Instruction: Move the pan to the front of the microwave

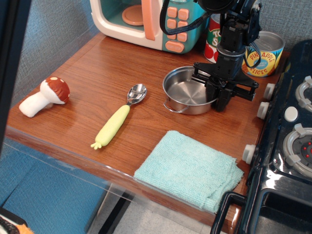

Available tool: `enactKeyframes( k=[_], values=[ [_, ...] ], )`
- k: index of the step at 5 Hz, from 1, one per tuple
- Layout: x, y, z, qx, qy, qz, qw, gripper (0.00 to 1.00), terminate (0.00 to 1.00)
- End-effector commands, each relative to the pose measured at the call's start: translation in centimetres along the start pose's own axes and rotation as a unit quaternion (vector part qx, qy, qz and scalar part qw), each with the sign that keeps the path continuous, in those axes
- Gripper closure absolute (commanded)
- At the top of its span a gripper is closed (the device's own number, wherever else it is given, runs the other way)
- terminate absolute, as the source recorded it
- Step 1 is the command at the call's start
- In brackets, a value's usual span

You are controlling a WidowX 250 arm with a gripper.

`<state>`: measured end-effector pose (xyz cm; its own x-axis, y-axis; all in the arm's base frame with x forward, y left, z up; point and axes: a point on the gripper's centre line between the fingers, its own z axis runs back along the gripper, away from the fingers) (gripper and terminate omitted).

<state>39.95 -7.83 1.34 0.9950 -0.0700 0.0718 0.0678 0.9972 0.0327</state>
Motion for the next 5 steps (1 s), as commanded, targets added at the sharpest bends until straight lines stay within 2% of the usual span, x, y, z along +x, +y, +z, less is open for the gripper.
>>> enactKeyframes(
  k=[1, 2, 3, 4, 5],
  values=[
    [0.9, 5.1, 10.4, 0.021, -0.082, 0.049, 0.9952, 1.0, 0.0],
    [0.8, 9.8, 10.9, 0.016, -0.077, 0.089, 0.9929, 1.0, 0.0],
    [0.4, 14.6, 9.0, 0.038, -0.053, 0.119, 0.9908, 1.0, 0.0],
    [-0.1, 18.0, 6.9, 0.05, -0.03, 0.142, 0.9882, 1.0, 0.0],
    [-0.4, 19.7, 4.5, 0.055, -0.014, 0.151, 0.9869, 1.0, 0.0]
  ],
)
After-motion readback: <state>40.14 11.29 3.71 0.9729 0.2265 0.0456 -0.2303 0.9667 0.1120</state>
